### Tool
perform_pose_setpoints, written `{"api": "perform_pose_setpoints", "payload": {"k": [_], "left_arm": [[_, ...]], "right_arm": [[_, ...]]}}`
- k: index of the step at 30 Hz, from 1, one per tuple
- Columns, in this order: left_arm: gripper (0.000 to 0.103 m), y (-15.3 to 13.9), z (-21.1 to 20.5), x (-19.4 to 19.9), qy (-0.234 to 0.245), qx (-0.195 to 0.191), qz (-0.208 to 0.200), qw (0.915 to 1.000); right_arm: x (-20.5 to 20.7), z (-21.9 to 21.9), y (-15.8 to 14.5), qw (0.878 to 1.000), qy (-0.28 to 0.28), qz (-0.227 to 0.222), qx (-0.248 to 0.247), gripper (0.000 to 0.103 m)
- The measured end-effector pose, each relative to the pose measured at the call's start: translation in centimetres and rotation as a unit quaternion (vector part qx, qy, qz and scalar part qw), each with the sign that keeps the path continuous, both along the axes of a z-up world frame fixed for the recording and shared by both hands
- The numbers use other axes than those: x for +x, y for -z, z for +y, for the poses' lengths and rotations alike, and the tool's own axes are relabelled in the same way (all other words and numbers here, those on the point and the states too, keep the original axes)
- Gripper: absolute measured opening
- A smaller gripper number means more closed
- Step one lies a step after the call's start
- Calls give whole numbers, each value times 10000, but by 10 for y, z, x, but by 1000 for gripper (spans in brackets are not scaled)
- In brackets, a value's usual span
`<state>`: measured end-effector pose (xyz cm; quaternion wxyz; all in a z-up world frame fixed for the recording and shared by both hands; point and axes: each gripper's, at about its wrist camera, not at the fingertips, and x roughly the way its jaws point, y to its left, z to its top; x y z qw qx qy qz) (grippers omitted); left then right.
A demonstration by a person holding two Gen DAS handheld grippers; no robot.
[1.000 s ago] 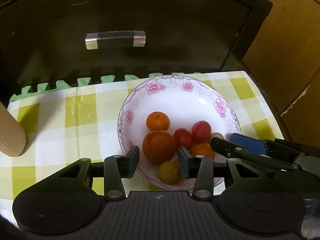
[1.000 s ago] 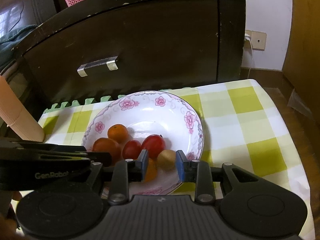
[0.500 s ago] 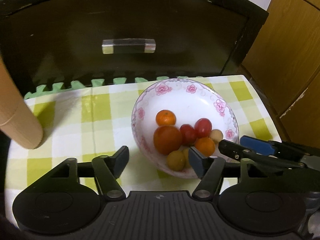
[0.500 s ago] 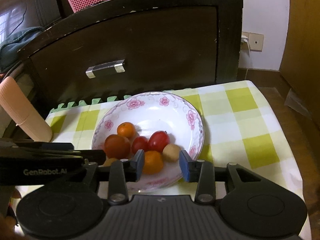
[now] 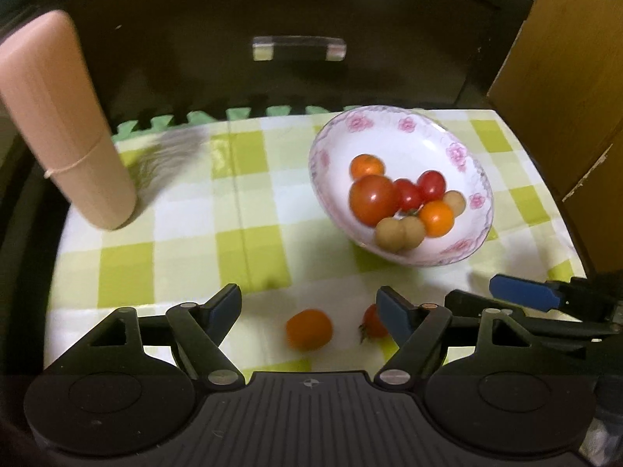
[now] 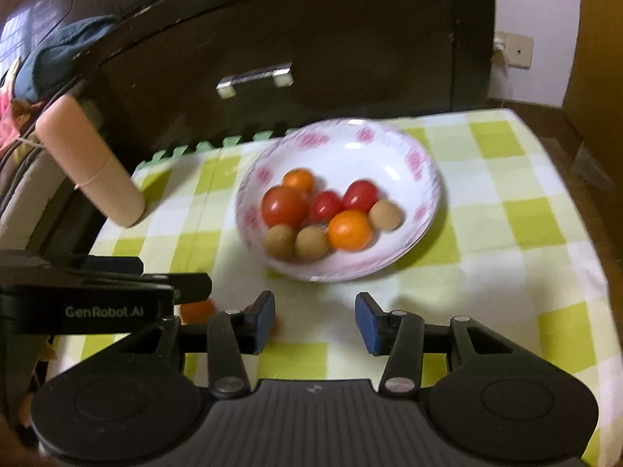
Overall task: Organize fruits
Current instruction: 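Withdraw both tools from the bowl toward the tomato and tangerine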
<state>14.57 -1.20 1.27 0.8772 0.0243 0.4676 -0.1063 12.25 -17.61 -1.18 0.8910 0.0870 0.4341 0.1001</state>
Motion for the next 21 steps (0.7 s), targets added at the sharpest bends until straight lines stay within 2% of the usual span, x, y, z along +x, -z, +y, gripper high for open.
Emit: {"api": "perform_pose_setpoints", "payload": {"k": [3,10,21], "left_arm": [[82,-1,9,-2,-76,-97,67,9999],[82,8,23,-4,-222,0,234,9995],[82,12,38,1,-486,-84,386,9980]], "right_arm": [[0,4,3,9998,-11,131,125,44],[9,21,10,9992,-60,379,-55,44],[23,34,19,9980,-112,627,-36,44]]}}
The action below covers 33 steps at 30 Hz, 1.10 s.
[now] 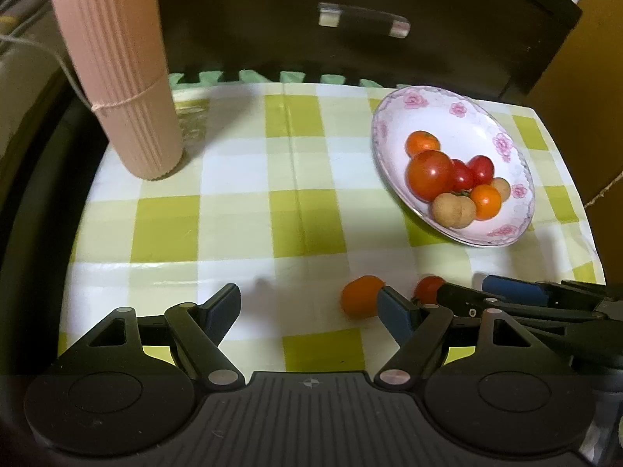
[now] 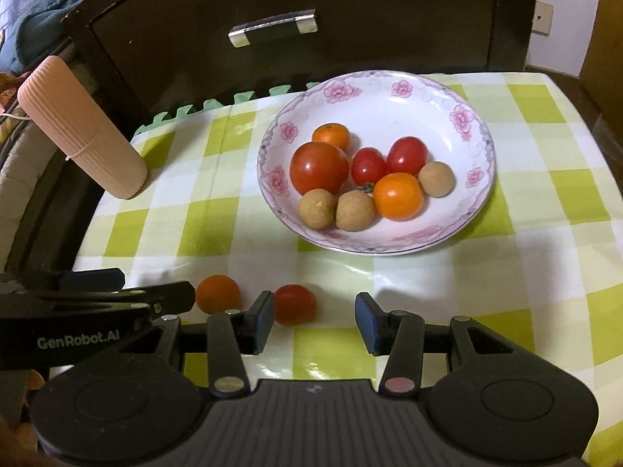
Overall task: Organize fruits
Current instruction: 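Withdraw both tools from the bowl toward the tomato and tangerine, then close the right tool on the red tomato while the left tool approaches the tangerine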
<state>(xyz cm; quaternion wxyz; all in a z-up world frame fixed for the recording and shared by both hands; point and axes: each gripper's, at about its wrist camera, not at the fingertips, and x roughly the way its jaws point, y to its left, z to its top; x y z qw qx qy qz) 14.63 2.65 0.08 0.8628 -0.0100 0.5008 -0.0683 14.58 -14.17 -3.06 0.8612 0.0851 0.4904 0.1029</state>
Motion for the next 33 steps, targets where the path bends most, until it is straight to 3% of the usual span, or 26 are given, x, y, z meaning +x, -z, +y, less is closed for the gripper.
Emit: {"api": "perform_pose_setpoints", "payload": {"k": [13,16,18,33], "left_arm": [[82,4,3,2,-138,42,86,9999],[82,5,2,2,-125,14,114,9999],[82,6,2,2,-107,24,112,9999],[83,19,-28,8,262,-55,182,9995]], "right_arm": [[14,11,20,9996,-122,245,58,43],[14,13,19,9995,-265,153,68,31],[11,14,16,9995,-317,75,-23,29],[-8,-14,9,9997,-167,-20,-188,28]]}}
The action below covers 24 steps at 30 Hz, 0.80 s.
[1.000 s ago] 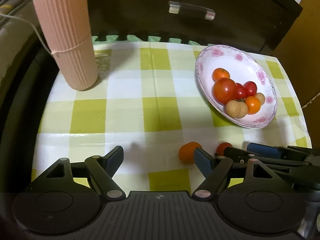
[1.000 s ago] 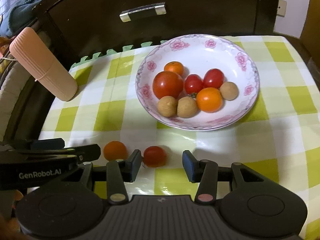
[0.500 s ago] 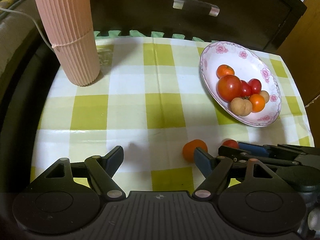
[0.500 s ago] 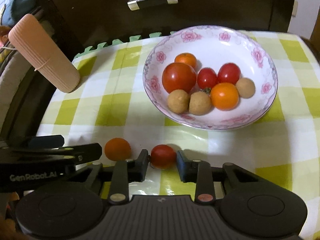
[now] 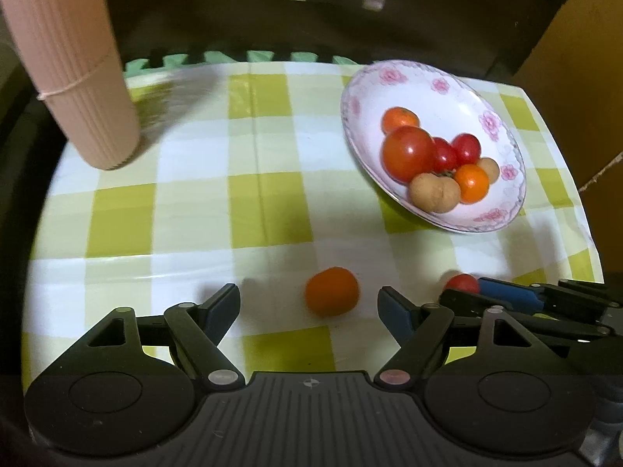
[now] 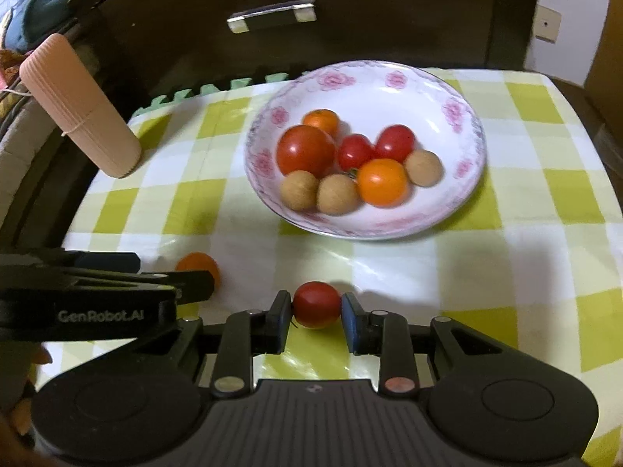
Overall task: Organize fruits
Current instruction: 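Close the right tool on the red tomato while the left tool approaches the tangerine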
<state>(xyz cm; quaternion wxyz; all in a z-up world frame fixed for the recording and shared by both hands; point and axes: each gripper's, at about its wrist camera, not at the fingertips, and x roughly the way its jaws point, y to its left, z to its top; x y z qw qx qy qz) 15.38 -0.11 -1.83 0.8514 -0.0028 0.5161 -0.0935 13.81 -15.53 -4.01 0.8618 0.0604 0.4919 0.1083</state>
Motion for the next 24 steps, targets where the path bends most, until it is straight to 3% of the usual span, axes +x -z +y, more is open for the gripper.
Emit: {"api": "perform_pose_setpoints", "payload": {"k": [11,19,24], "left_arm": [[78,12,-22,9,217,66,20,9997],[54,15,-32,4,361,306,-168,9987],[48,16,-33,1,406,370,-194,9983]], "right_arm": [[-2,-18,6,9998,145,110,72,28],[-2,-20,7,9997,195,116,113,28],[-3,-19,7,9998,171,94,71,28]]}}
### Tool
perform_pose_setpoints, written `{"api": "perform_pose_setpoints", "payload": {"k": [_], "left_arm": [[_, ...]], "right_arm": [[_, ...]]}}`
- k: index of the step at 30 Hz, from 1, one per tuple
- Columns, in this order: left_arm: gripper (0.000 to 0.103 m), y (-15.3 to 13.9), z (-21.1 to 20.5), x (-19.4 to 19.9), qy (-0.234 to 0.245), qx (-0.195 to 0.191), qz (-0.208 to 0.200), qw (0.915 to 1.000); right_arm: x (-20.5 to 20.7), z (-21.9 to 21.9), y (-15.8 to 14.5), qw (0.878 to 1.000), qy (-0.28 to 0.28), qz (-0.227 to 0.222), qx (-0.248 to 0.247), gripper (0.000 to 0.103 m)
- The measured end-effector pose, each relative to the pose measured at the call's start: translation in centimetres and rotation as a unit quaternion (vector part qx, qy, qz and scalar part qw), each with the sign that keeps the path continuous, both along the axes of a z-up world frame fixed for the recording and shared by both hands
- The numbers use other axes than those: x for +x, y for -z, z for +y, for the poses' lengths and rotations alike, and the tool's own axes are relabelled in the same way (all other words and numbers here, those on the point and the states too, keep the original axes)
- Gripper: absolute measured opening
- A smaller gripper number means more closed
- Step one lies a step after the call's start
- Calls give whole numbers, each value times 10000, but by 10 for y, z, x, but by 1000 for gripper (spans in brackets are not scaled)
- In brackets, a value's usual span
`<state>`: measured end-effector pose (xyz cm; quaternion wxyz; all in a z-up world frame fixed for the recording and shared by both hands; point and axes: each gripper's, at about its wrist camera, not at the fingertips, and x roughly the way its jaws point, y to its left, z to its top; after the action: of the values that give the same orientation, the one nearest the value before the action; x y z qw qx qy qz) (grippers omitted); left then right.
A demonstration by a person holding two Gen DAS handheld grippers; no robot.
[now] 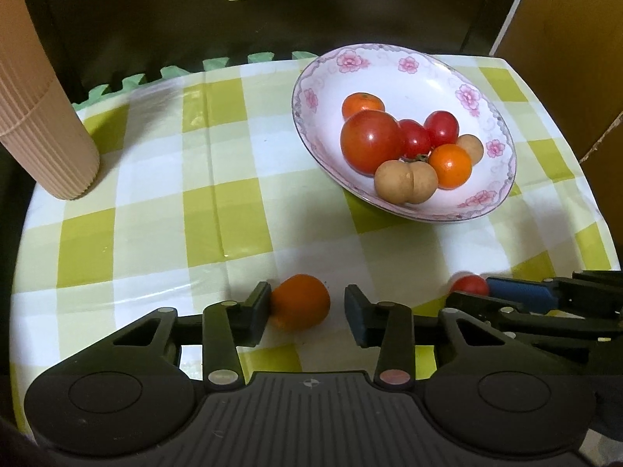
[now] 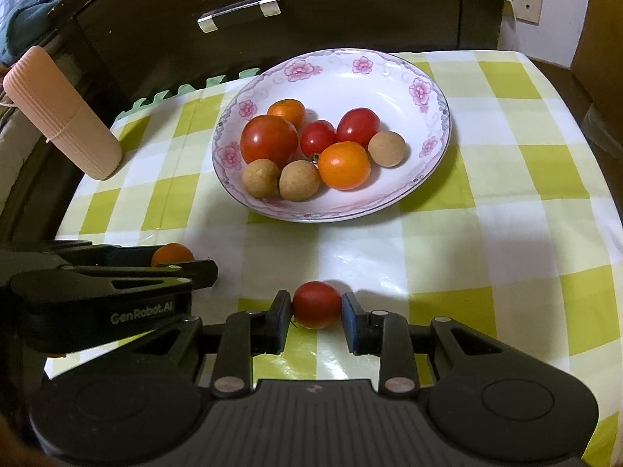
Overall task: Organize fruits
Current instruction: 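Close the right tool on the red tomato while the left tool approaches the tangerine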
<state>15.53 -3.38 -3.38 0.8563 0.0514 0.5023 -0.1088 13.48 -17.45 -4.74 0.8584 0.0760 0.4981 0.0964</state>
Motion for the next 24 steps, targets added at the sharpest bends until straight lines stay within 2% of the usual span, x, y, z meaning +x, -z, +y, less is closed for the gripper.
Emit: {"api": "perform_pose_setpoints", "payload": {"k": [12,24], "left_arm": [[46,-3,-5,-12,240,7,18,9997],[49,-5,4,-17,171,-102,100,9998]], "right_arm": [[-3,4,-5,9998,-112,-136,-79,28],[-1,-2,-4,9999,-6,-25,116,28]]}}
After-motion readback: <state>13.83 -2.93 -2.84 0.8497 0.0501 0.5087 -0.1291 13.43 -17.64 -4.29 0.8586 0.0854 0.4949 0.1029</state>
